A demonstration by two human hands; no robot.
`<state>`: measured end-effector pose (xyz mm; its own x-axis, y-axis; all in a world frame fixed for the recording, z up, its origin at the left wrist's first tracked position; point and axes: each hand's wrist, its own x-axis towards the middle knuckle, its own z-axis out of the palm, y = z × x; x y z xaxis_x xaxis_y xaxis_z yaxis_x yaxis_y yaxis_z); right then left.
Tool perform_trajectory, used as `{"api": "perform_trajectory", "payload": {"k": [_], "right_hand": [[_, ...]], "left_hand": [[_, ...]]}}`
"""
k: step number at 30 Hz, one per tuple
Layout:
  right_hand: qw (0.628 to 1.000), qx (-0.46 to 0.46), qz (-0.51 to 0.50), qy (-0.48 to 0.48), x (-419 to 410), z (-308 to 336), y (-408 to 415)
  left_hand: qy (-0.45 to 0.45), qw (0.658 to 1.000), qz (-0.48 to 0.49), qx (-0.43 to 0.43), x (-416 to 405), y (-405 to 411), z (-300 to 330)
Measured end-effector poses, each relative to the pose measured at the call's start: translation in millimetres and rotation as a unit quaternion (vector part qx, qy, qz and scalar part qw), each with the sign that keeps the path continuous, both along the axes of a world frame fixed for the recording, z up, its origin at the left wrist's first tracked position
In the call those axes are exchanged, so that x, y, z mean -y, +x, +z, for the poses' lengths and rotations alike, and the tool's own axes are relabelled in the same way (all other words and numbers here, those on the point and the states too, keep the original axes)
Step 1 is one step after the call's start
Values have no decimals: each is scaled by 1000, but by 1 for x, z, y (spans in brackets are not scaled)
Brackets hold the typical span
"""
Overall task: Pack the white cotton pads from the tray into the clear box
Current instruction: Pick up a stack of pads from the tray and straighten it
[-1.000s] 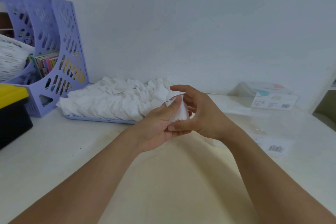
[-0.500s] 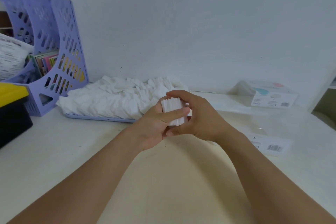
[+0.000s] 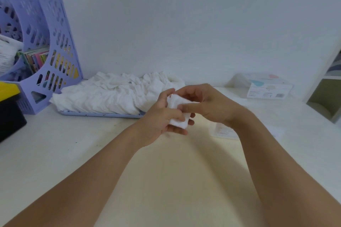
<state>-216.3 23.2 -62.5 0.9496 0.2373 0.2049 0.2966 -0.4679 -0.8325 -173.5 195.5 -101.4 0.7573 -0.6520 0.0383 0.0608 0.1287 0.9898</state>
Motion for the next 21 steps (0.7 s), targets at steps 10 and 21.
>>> {"api": "perform_trajectory", "payload": {"k": [10, 21], "right_hand": [[905, 18, -378, 196, 97, 12, -45], [886, -70, -437, -138, 132, 21, -48]], "left_hand": [[236, 841, 48, 484, 48, -18, 2], [313, 770, 35, 555, 82, -28, -23]]}}
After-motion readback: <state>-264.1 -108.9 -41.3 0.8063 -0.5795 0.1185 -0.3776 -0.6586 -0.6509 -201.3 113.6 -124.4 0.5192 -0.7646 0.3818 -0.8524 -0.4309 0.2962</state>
